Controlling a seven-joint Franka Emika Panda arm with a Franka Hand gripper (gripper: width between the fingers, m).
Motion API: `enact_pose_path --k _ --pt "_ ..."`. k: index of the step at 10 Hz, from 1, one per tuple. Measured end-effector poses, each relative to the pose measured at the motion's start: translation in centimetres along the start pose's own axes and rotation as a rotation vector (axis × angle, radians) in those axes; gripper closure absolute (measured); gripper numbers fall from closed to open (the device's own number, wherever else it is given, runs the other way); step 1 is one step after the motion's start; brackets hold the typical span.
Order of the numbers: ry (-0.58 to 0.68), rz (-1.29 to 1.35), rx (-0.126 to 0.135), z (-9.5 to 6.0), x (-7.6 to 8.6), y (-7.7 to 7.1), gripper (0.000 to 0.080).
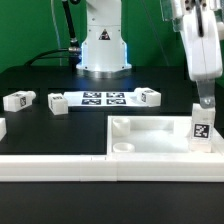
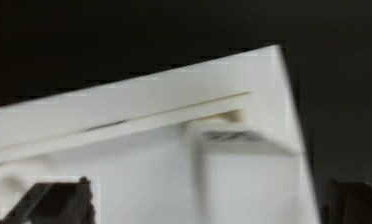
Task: Assemble square table
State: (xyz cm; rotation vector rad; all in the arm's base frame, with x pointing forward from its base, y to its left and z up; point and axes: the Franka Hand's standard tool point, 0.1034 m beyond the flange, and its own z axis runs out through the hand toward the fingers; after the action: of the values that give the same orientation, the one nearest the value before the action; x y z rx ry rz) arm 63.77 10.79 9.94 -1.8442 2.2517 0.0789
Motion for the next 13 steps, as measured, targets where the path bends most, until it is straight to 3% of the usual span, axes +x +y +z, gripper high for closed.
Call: enact_pose_path --k 3,9,10,11,12,13 --pt "0.009 -0.283 -0.037 -1.3 0.0 3.1 0.0151" --pt "0.004 -0.677 -0.039 -1.1 0.2 3.0 0.0151" --pt "0.007 -0.814 -0.023 -0.8 0.0 3.9 0.0151" --pt "0.008 -0.964 -0.023 -0.5 0.4 5.4 0.0151" --pt "0.001 -1.078 -0.051 -0.5 0.9 7.0 0.0151" --pt "0.018 -1.164 -0.085 -0.7 0.4 7.6 0.0151"
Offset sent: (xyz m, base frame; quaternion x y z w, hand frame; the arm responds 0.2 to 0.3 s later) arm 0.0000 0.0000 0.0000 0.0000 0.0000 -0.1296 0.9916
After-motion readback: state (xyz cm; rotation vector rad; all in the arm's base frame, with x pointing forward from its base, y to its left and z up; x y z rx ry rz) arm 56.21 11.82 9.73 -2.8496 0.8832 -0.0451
